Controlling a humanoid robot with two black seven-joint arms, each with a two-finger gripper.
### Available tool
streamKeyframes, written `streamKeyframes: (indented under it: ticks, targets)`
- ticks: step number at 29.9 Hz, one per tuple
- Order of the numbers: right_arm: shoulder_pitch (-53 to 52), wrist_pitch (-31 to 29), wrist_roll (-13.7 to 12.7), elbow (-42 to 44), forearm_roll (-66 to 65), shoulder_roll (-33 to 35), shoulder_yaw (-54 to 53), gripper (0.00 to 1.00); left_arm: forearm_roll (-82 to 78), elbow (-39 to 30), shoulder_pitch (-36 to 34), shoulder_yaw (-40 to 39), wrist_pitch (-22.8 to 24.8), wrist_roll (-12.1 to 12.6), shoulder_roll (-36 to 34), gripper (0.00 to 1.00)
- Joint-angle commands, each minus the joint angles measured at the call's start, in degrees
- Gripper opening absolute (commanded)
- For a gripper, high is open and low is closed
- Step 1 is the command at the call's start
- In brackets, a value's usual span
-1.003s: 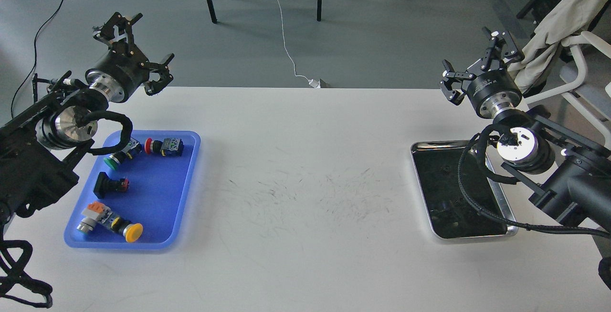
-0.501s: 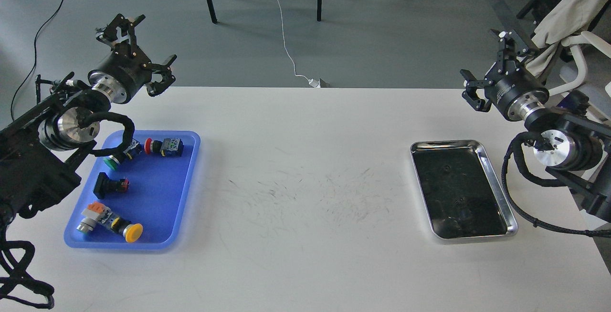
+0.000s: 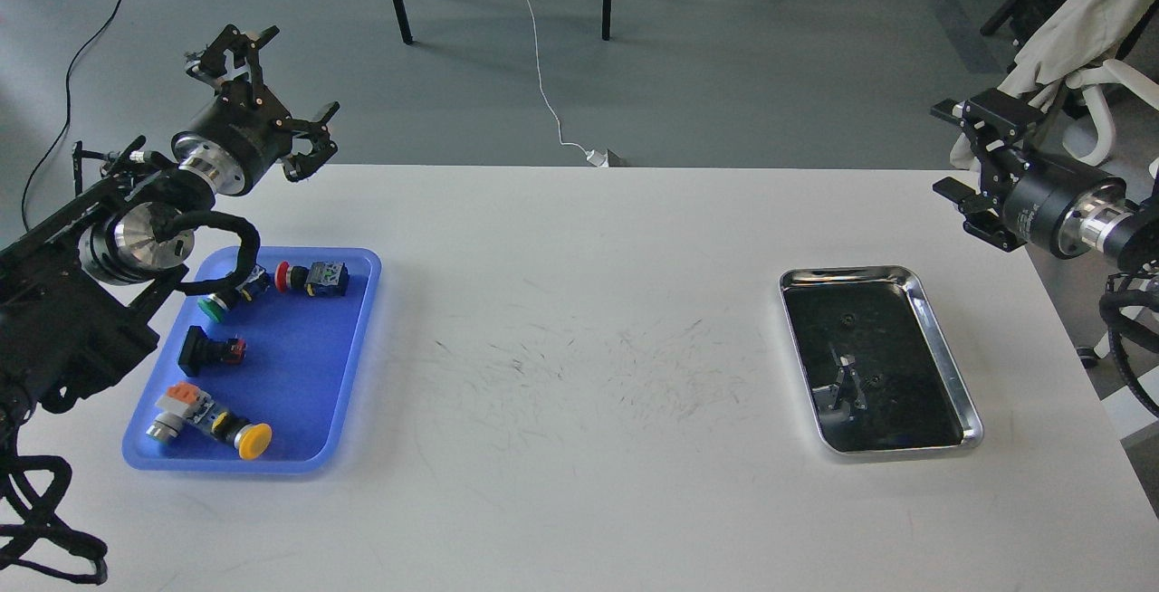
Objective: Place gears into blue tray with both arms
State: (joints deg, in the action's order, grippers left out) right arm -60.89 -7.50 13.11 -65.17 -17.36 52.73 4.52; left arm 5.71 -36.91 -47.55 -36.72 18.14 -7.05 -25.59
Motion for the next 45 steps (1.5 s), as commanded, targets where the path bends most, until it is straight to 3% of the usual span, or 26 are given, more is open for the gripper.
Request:
streamKeyframes:
  ticks: [1,7,12,17,24,29,37,40,45]
  targets:
    - [-0.63,-1.81,-2.20,-0.04,-6.18,1.50,0.23,0.99,0.00,0.00,0.00,-0.10,0.23,-0.07,-0.25,0.99]
    - [-3.09,-9.72,-1.77,0.31,-13.66,3.34,1.20,0.96,0.09,-0.09,0.00,-0.37,0.58,-0.07,-0.42,0.99]
    - [-5.02,-10.60,-1.68,0.13,-22.26,3.79,1.20,0.96,0.09,-0.18,0.00,-0.46,0.58,-0.07,-0.42,0.99]
    - [-11.25,-20.43,-1.68,2.41,-24.48,3.96,0.76,0.96,0.18,-0.18,-0.08,-0.46,0.67,-0.07,-0.51,0.99]
    - [-11.71,-20.50,-1.68,5.94,-25.61,3.96,0.67,0.96,0.18,-0.27,-0.08,-0.54,0.67,-0.07,-0.51,0.99]
    - [-12.41,-20.50,-4.14,5.59,-25.53,3.44,0.76,0.99,0.18,-0.27,-0.08,-0.54,0.67,-0.07,-0.25,0.99]
    - [-13.28,-20.50,-4.58,6.29,-27.90,1.33,0.85,0.99,0.18,-0.27,-0.08,-0.54,0.76,-0.33,-0.33,0.99]
    - [-13.11,-20.50,-4.06,6.03,-32.80,1.06,1.20,0.99,0.18,-0.27,-0.08,-0.54,1.02,-0.33,-0.33,0.99]
    - [-13.46,-20.50,-2.04,3.83,-55.03,0.80,0.58,0.98,0.26,-0.27,-0.08,-0.54,1.29,-0.42,-0.42,0.99]
